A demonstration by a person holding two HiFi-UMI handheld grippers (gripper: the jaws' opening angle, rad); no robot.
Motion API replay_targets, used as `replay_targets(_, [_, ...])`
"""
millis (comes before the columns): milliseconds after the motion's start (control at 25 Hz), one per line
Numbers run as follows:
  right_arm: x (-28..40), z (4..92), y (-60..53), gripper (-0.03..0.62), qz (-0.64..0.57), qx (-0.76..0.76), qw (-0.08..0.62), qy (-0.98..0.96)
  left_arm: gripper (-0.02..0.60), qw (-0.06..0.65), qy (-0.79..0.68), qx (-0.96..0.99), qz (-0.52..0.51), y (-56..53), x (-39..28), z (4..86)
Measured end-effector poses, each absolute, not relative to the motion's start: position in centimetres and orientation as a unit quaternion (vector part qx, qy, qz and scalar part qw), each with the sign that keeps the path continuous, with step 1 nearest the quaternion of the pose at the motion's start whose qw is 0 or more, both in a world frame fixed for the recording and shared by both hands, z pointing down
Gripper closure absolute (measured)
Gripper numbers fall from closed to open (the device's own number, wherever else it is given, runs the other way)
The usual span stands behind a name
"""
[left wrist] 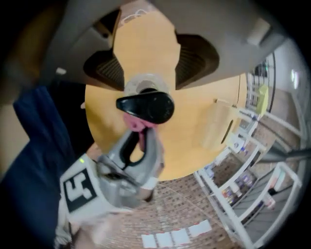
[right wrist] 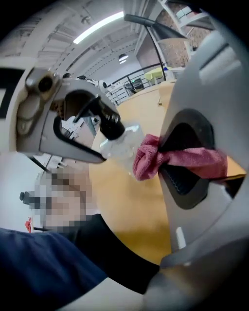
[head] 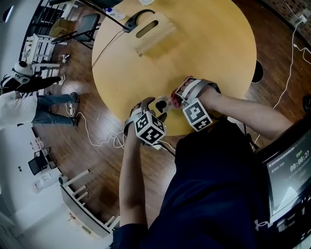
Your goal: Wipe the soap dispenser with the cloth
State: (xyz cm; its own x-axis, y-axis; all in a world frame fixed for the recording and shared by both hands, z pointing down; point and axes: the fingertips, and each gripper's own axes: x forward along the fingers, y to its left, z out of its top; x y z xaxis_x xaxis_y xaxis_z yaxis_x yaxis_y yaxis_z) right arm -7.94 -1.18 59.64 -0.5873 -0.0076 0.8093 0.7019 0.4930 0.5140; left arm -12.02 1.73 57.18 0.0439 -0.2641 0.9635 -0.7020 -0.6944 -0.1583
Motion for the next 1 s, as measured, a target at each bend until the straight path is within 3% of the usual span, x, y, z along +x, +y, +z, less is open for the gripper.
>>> replay_targets(120, [-6.2,61.2,2.1,0.51,-0.445,-0.271,0.382,-0.763,0.25,0.305,-0.462,0.665,0.501,1.6,-11.9,56.8])
replay_targets(200, [-6.1,61.4,3.2,0.51,-0.44,-0.282,0.371,-0.767,0.25,0.331,-0.505,0.648,0.464,1.3,-11.6,56.7])
replay_targets(280, [-6.8,61.5,2.3,0.51,-0.432,-0.273,0.378,-0.772,0.279,0.312,-0.508,0.645,0.478,1.2,-11.5,57.1])
replay_targets(480, [-8.8,63.1,-4.1,0.51,-0.408,-0.197,0.437,-0.777,0.284,0.246,-0.44,0.684,0.527,1.3,-11.1,56.9])
replay_targets(640, [-8.5,63.7,-3.6,0.51,-0.428,-0.189,0.444,-0.765,0.284,0.181,-0.355,0.716,0.574,1.2,-10.4,57.0])
replay_targets(920, [-4.8,63.8,3.0,0.51,-0.442,-0.273,0.405,-0.753,0.267,0.301,-0.46,0.649,0.525,2.0,-11.2,57.1])
replay_targets(1000, [-5.4,63.5,2.5,0.51,-0.427,-0.256,0.407,-0.766,0.281,0.304,-0.496,0.633,0.511,2.0,-11.0,57.3])
